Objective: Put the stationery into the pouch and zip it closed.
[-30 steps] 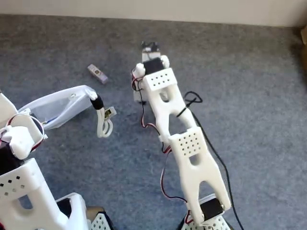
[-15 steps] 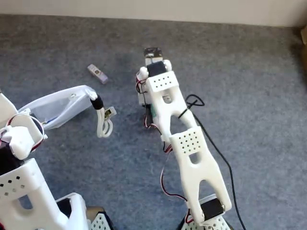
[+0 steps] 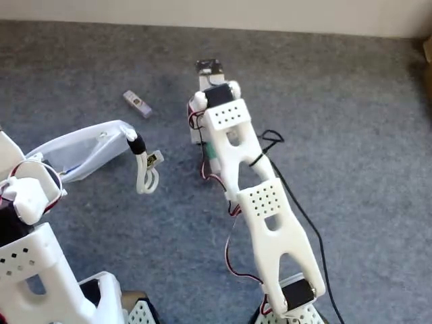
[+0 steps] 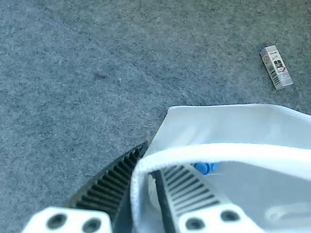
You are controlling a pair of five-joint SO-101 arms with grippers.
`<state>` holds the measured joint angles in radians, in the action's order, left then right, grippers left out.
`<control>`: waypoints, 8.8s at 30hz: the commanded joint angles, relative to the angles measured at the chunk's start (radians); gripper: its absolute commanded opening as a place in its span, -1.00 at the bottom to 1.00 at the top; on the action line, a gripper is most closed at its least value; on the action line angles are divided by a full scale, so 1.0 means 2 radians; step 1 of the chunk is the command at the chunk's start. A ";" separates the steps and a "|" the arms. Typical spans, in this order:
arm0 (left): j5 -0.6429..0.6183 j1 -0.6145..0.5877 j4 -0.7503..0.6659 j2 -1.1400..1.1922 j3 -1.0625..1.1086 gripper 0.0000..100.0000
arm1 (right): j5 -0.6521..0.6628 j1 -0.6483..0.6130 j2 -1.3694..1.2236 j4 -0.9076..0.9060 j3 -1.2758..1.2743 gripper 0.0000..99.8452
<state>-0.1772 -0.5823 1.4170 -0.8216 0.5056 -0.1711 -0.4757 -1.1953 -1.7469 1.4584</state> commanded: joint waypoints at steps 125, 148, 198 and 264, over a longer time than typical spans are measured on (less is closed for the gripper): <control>-0.003 0.096 -0.013 0.009 0.000 -0.99 | 0.225 -0.268 0.899 1.180 -1.219 -0.98; -0.003 0.093 -0.016 0.009 0.005 -0.99 | 0.252 -0.270 0.901 1.113 -1.235 -0.62; -0.032 -0.103 -0.042 -0.165 0.062 -0.99 | 0.150 -0.136 0.534 0.771 -0.850 -0.62; -0.033 -0.101 -0.066 -0.168 0.091 -0.99 | 0.153 -0.092 0.229 0.372 -0.371 -0.99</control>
<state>-0.2325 -0.7787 1.3157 -1.1408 0.6928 0.1343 -0.6859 -0.8378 -0.9229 0.6651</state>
